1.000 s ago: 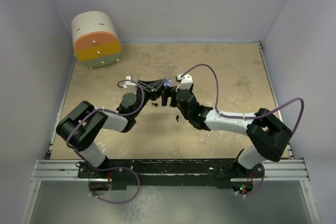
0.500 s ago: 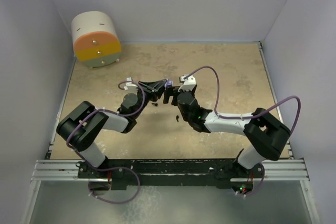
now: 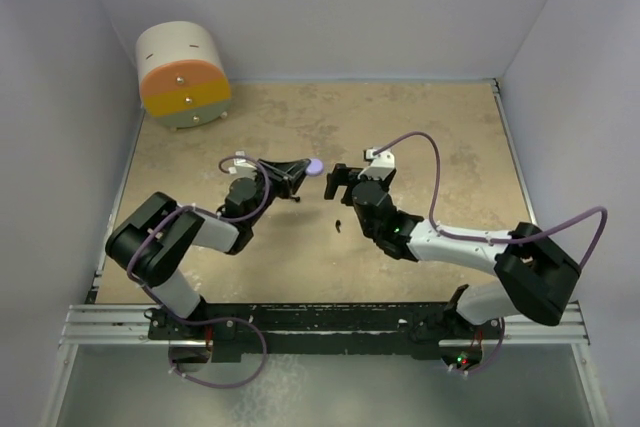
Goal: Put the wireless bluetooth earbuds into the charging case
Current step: Close the charging case, then place the charging case at the center of the board.
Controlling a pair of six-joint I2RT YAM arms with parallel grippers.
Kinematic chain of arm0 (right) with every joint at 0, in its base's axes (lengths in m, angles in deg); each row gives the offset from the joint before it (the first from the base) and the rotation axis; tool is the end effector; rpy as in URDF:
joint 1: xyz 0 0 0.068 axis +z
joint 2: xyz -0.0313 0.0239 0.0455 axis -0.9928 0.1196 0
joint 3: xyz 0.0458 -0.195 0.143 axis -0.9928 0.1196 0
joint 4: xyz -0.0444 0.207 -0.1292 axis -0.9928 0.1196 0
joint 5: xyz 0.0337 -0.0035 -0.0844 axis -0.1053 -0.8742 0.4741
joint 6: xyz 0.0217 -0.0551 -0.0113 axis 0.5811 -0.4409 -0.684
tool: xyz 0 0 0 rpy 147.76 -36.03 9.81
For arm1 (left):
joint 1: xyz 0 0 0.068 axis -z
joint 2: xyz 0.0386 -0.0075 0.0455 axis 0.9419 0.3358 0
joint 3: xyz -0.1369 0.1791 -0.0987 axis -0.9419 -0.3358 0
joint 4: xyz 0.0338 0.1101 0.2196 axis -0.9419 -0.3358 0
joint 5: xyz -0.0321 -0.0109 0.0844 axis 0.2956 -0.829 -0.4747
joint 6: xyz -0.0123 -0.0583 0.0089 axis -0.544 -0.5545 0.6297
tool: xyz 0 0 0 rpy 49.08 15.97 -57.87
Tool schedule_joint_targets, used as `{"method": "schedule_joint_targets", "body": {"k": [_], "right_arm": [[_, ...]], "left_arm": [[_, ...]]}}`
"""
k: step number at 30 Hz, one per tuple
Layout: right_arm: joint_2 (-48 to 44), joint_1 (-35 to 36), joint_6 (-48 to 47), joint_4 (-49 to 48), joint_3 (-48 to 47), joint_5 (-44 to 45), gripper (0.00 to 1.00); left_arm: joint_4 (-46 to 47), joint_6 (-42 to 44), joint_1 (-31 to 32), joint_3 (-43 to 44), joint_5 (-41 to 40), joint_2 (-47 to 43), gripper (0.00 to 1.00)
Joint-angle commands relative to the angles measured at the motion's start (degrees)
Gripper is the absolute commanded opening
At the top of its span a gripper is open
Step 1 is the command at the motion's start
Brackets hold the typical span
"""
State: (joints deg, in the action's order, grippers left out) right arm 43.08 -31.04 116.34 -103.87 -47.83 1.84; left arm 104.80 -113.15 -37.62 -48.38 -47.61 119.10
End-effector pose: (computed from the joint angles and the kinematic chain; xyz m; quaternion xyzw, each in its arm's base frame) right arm 0.2053 0.2162 0.2161 0.0878 0.7456 0.1990 0.6300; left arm 0.2491 -0.1572 0.1527 -0.3922 0.5959 -0.6234 0.3202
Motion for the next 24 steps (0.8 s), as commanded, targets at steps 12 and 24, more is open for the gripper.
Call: {"method": "schedule_joint_targets", "body": {"k": [12,24], "right_arm": [[-6.7,-0.3,11.5,19.5,-4.2,-3.6,1.0],[-9.2,-0.2,20.3,31.7,-5.2,-8.0,1.0]], "left_arm": [[-13.9,23.7,-13.4,7.9,2.6,2.9,0.0],[-14.1,27.7,-17.6,14.1,2.0,14.5,0.04]]}}
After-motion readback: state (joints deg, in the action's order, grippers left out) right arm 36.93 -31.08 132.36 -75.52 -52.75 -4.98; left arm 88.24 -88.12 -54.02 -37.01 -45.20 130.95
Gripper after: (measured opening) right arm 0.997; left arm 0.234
